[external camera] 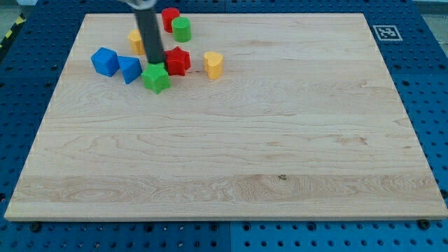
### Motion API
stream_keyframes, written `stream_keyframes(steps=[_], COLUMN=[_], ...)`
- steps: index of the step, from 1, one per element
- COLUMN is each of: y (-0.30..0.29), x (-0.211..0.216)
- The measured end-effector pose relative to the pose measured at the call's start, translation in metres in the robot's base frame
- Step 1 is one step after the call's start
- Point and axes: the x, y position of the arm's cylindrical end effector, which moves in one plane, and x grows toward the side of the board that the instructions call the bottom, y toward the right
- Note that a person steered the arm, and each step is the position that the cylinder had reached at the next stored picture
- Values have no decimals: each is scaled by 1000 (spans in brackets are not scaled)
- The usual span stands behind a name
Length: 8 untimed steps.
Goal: Move the green star below the heart
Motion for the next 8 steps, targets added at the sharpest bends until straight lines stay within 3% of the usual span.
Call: stream_keyframes(steps=[2,4,6,8], y=[24,-25,-27,3], x=[23,-7,33,46])
